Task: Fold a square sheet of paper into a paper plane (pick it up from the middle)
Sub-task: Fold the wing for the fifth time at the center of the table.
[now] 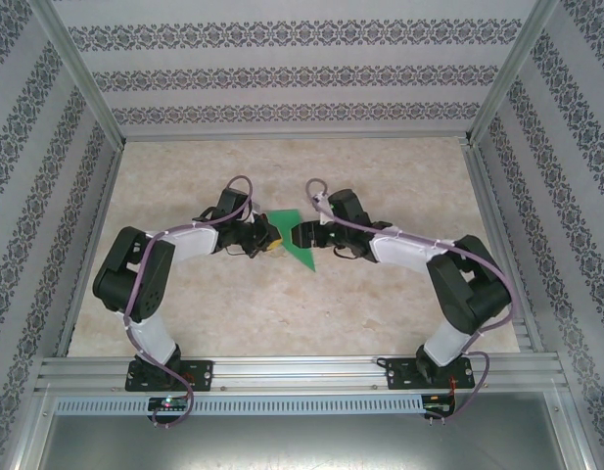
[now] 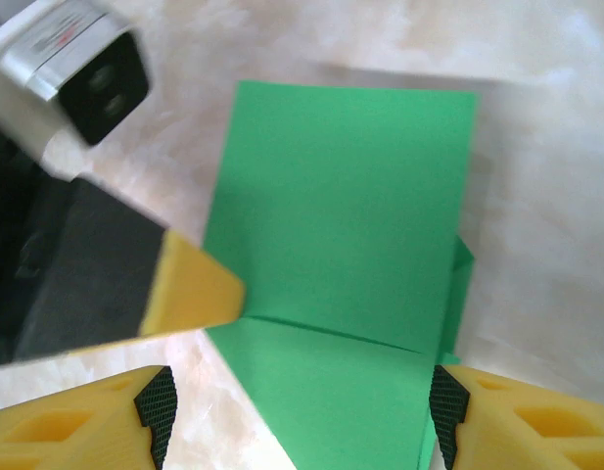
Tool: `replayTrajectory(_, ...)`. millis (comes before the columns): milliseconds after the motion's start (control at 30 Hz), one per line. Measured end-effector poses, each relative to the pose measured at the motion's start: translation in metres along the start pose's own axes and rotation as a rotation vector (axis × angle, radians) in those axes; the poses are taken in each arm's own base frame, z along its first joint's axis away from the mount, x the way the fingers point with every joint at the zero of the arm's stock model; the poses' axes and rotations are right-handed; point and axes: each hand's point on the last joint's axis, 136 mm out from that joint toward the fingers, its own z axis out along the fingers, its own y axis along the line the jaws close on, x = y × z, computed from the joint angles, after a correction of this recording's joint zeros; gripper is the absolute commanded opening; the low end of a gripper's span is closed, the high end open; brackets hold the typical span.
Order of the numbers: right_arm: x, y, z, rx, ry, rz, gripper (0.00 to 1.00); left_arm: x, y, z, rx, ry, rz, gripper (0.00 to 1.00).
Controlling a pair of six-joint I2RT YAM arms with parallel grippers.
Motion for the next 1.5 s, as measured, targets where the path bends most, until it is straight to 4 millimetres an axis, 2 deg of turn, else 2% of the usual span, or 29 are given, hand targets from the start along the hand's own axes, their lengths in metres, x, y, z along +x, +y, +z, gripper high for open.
replayTrajectory(100, 0.010, 0.019, 0.003, 0.032, -0.005, -0.174, 0.66, 0.000, -0.002, -0.001, 0.006, -0.004, -0.007, 0.01)
replayTrajectory(200, 0.032, 0.025, 0.009, 0.061, 0.013, -0.311, 0.66, -0.001, -0.002, -0.001, 0.004, -0.007, -0.016, 0.01)
replayTrajectory(267, 0.047, 0.021, 0.012, 0.091, 0.030, -0.379, 0.65, -0.001, -0.002, -0.001, 0.004, -0.007, -0.024, 0.01)
replayTrajectory(400, 0.063, 0.008, 0.021, 0.150, 0.049, -0.478, 0.63, -0.001, -0.002, -0.001, 0.004, -0.007, -0.037, 0.01)
replayTrajectory(600, 0.063, -0.008, 0.037, 0.228, 0.034, -0.574, 0.57, -0.001, -0.002, -0.001, 0.004, -0.006, -0.055, 0.01)
replayTrajectory(767, 0.056, -0.019, 0.046, 0.287, -0.004, -0.631, 0.53, -0.001, -0.002, -0.001, 0.004, -0.006, -0.059, 0.02)
replayTrajectory(1100, 0.037, -0.014, 0.048, 0.300, -0.085, -0.687, 0.47, 0.000, -0.002, -0.001, 0.002, -0.005, -0.072, 0.02)
replayTrajectory(1267, 0.035, -0.012, 0.048, 0.298, -0.093, -0.693, 0.38, 0.000, -0.001, -0.001, 0.001, -0.005, -0.078, 0.02)
replayTrajectory(1367, 0.035, -0.011, 0.049, 0.293, -0.092, -0.697, 0.29, 0.000, -0.001, -0.001, 0.001, -0.005, -0.080, 0.03)
replayTrajectory(1500, 0.038, -0.010, 0.050, 0.286, -0.086, -0.703, 0.19, -0.001, -0.001, -0.002, 0.002, -0.005, -0.083, 0.10)
